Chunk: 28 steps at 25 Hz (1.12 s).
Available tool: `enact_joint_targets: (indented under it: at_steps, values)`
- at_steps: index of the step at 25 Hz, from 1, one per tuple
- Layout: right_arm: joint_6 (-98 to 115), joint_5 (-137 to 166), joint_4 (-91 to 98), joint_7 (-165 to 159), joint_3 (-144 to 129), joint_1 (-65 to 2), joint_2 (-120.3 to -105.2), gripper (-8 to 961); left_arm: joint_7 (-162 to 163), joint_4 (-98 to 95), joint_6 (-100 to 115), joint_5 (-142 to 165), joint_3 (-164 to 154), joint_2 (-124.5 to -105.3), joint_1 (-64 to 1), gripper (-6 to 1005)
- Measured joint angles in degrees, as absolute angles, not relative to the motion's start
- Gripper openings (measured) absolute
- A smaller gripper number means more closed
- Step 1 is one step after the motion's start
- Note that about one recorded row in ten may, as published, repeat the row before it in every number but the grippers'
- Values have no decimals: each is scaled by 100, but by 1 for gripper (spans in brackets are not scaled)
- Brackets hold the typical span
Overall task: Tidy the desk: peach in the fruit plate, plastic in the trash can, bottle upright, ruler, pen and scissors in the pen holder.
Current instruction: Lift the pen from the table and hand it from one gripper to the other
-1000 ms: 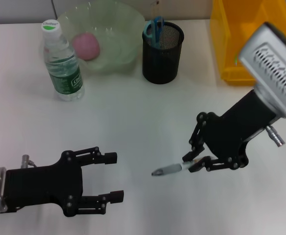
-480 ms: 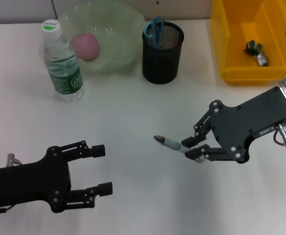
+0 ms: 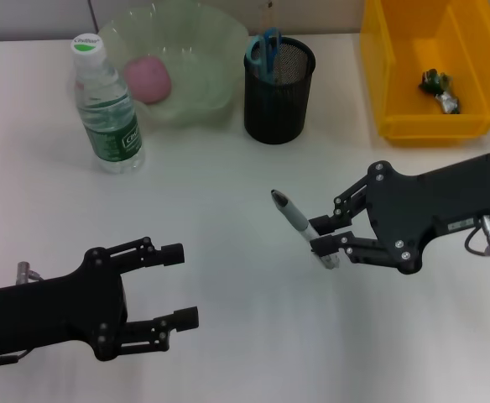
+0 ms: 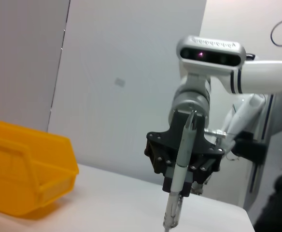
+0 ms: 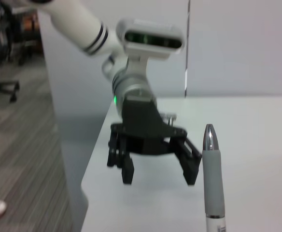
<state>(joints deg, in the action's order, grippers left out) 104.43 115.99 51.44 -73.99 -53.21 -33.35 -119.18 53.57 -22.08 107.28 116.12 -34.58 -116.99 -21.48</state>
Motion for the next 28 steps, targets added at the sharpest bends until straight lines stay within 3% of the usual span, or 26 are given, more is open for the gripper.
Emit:
enact_joint_targets:
  at_steps: [7, 28]
  values:
    - [9827, 10872, 4207, -6842, -5282, -3041, -11918, 132, 5382, -1963, 10655, 11337, -3161, -11837, -2117, 784]
    - [9425, 10283, 2360, -6196, -5054, -3114, -11938, 150, 4831, -885, 10265, 11357, -2562, -11876, -2395, 784]
